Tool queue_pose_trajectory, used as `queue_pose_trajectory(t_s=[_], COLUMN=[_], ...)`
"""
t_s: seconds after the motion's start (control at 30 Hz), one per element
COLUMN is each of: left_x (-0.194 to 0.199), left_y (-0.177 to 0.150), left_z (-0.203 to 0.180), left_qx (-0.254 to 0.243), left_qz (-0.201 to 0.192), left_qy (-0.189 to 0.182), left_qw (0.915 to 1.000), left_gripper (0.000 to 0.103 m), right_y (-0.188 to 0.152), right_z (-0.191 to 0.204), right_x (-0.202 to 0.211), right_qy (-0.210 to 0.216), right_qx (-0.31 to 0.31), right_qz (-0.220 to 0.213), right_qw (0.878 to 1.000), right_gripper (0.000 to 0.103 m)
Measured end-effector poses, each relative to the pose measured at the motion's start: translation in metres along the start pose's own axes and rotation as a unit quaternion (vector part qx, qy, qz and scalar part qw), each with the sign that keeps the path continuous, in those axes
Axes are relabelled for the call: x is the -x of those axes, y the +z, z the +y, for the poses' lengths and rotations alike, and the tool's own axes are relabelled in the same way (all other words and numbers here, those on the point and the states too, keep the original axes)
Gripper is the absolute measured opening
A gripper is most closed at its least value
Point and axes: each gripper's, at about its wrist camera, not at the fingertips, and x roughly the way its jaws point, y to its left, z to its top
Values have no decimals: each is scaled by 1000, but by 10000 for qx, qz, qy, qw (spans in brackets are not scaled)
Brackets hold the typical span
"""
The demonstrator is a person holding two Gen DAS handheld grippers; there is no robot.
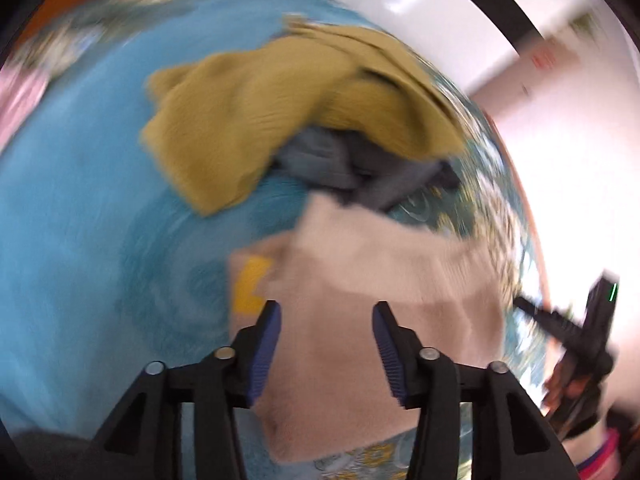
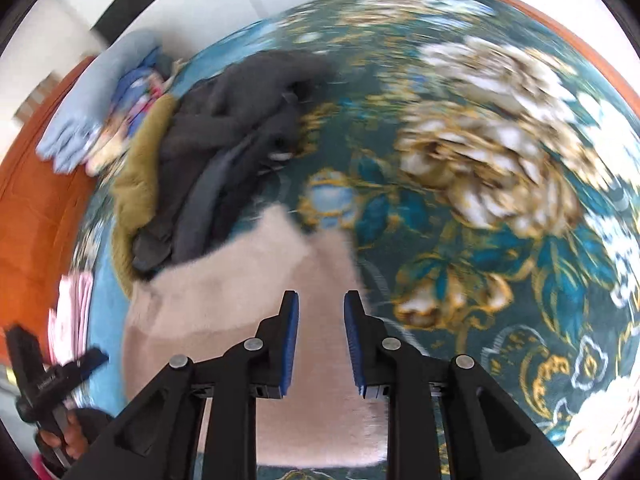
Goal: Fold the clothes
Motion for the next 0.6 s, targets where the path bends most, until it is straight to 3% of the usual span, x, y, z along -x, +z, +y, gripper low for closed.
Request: queue_pose_trajectory(t_s=[0.1, 0.17, 0.3, 0.37, 0.53, 0.6], left_x=[-16, -22, -34, -33, -26, -15], left_y=[-3, -9, -11, -9, -9, -10], left_z=[-13, -7, 15, 19, 19, 22], left_qx=[-298, -288, 217, 286, 457, 508], left_qz=[299, 485, 735, 741, 621, 533], left_qy=[-70, 59, -132, -224, -574, -646], left_qw=[9991, 9984, 9970, 9966, 9954, 9952], left_gripper=[54, 54, 54, 55, 71, 72], right_y=[-3, -8, -15, -18, -18, -19], right_z=[29, 40, 40, 32, 30, 33], right_x=[-18, -31, -54, -62, -65, -59], right_qy=[168, 147, -63, -46, -24, -11], right_qx=[429, 643, 656, 460, 401, 424], right_qz=[228, 341, 549, 631, 668, 609], right_qw=[9987, 9972, 9963, 9969, 9970, 9972], right_gripper=[36, 37, 37, 37, 42, 42])
